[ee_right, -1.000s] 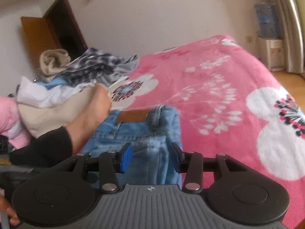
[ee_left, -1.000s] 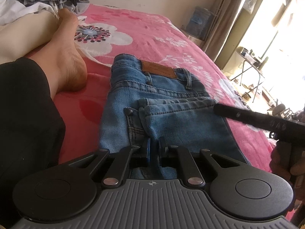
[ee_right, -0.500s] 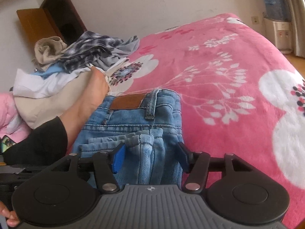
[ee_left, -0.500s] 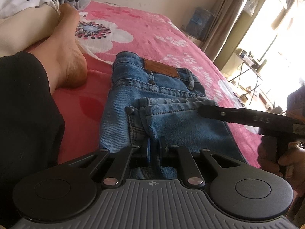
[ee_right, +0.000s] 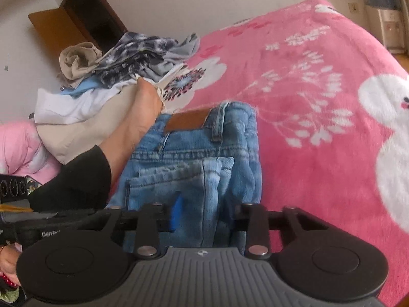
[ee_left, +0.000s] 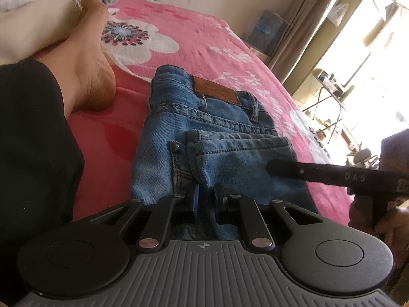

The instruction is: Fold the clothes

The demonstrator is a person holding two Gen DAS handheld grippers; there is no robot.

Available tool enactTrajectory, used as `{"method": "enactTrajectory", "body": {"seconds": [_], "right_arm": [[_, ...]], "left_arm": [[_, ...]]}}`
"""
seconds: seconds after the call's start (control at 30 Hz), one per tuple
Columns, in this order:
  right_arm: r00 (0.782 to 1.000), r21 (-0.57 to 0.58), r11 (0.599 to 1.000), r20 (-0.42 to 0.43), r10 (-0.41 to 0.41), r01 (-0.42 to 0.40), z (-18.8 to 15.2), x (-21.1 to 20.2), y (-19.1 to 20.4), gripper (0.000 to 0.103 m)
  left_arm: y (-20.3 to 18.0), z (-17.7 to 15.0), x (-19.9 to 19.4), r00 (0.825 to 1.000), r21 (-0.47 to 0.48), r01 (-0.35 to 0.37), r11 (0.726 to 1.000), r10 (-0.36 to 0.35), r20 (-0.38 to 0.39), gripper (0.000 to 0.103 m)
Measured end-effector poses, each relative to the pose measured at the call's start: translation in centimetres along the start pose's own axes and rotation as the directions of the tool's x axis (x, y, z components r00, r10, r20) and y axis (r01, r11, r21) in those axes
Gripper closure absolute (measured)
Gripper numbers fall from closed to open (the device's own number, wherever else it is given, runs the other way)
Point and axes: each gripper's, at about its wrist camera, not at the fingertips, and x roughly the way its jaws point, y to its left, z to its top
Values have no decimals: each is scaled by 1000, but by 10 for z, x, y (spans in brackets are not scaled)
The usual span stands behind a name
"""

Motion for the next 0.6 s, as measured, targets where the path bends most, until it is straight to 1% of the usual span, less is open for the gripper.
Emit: {"method": "enactTrajectory", "body": {"seconds": [0.03, 0.07, 0.13, 0.17, 0.2, 0.3, 0.37, 0.43, 0.47, 0.5, 0.53, 0.57, 0.6], "right_arm": [[1000, 6, 1000, 4, 0, 0, 0, -1, 1, 81], [1000, 11, 1000, 12, 1, -2, -1, -3, 1, 90], [999, 19, 1000, 38, 16, -16, -3, -7, -1, 96], [999, 30, 999, 47, 23, -25, -4, -9, -2, 97], [998, 40, 999, 56, 31, -33, -5, -10, -4, 97], [995, 71, 996, 83, 53, -59, -8, -13, -9, 97], [993, 92, 993, 102, 67, -76, -10, -16, -12, 97], [989, 112, 989, 121, 80, -94, -12, -18, -15, 97], [988, 122, 987, 131, 87, -103, -13, -19, -17, 97], [986, 131, 985, 141, 93, -112, -14, -21, -18, 97], [984, 137, 983, 149, 98, -119, -14, -22, -19, 97], [983, 135, 983, 153, 100, -121, -14, -23, -18, 97], [982, 133, 983, 158, 102, -123, -14, -24, -17, 97]], "left_arm": [[0, 1, 0, 1000, -6, 9, 1000, -9, -6, 84], [-1, 2, 0, 1000, -9, 16, 1000, -16, -12, 81], [-4, 5, 1, 999, -3, 31, 1000, -31, -26, 73], [-6, 7, 1, 999, 3, 40, 999, -40, -35, 66], [-8, 8, 2, 998, 12, 43, 999, -43, -40, 61], [-15, 10, 7, 998, 45, 40, 998, -37, -49, 54], [-19, 11, 11, 998, 64, 32, 997, -29, -48, 54], [-22, 11, 12, 999, 70, 19, 997, -16, -35, 55], [-23, 10, 12, 1000, 70, 9, 997, -8, -26, 60], [-24, 10, 12, 1000, 72, -5, 997, 6, -15, 71], [-26, 10, 12, 1000, 74, -22, 997, 22, -3, 73], [-26, 10, 10, 1000, 68, -25, 997, 25, 7, 79], [-25, 10, 9, 1000, 58, -23, 998, 23, 15, 87]]}}
